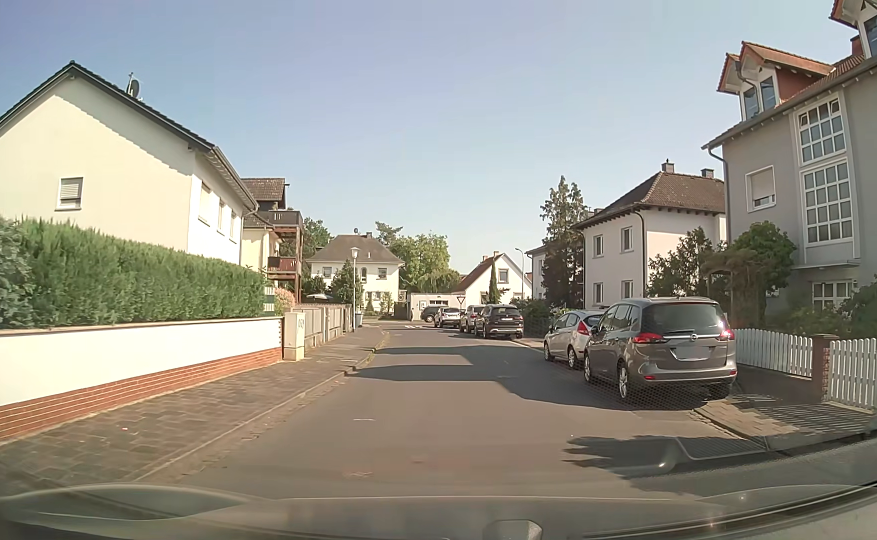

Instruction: Follow the waypoints while adhering to traffic rules and regulations

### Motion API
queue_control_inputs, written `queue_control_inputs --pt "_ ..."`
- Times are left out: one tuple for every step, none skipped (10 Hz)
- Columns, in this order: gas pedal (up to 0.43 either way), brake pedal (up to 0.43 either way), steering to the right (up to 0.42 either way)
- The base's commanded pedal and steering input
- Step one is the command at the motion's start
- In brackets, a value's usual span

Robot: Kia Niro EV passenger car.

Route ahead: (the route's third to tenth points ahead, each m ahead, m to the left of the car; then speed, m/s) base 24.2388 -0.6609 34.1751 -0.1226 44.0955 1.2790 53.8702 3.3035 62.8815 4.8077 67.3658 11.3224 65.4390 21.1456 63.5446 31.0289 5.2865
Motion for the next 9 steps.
queue_control_inputs --pt "0.118 0.03 -0.009" --pt "0.118 0.03 -0.01" --pt "0.11 0.03 -0.012" --pt "0.11 0.03 -0.017" --pt "0.11 0.03 -0.021" --pt "0.11 0.03 -0.024" --pt "0.11 0.03 -0.026" --pt "0.11 0.03 -0.026" --pt "0.11 0.03 -0.025"
